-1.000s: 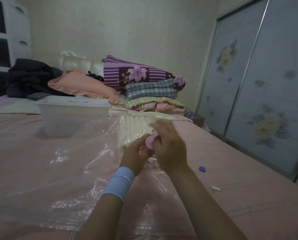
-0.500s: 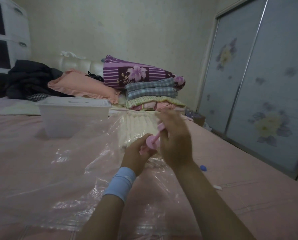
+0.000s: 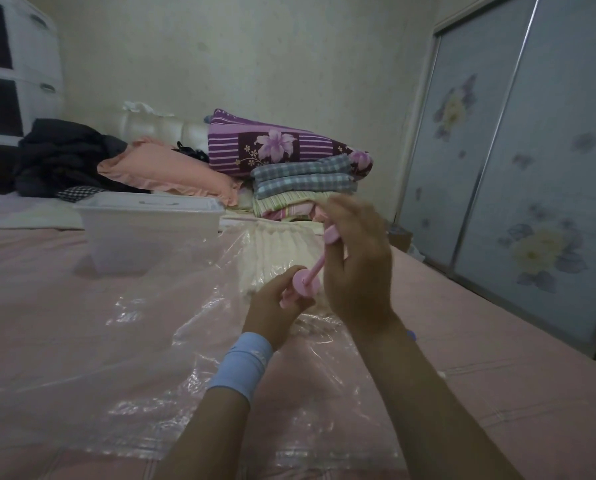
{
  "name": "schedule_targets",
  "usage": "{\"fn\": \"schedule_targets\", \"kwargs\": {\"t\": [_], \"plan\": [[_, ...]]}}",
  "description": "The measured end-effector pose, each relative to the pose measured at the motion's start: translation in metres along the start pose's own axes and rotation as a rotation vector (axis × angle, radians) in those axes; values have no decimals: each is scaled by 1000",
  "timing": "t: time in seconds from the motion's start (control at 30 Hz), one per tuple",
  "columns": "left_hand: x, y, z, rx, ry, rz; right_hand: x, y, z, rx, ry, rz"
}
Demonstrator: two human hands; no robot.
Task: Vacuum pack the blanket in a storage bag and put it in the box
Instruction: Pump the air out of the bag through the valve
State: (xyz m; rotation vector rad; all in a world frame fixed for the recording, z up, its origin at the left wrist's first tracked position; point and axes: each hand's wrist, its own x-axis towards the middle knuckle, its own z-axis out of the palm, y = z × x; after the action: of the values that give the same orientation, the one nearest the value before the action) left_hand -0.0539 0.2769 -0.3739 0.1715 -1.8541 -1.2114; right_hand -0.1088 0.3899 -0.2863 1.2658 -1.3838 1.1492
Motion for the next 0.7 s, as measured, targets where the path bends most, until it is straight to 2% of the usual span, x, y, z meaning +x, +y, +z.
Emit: {"fn": "schedule_targets", "kwargs": {"t": [0.13,0.2,0.27,0.37,0.43,0.5,0.57,0.7], "plan": [[-1,-2,-1,2,5,-48,-51,19,20,-1,-518,215],[-1,-1,0,36,-6,-51,-51,21,18,16,-589,245],[-2,2,-1,-14,8,-57,-33,15,10,25,-513,170],[1,0,-3,2,2,-45,4,0,-6,53,-144,5],[1,-2,-2,12,8,-27,20,-7,-12,56,60,-35],[0,-2,-1,16,14,-19,16,-5,-8,36,91,-29],[-2,1,1,-1,20,-20,-6,1,3,6,-43,19],[-2,-2,1,7,13,-50,-52,17,21,0,-560,241]]}}
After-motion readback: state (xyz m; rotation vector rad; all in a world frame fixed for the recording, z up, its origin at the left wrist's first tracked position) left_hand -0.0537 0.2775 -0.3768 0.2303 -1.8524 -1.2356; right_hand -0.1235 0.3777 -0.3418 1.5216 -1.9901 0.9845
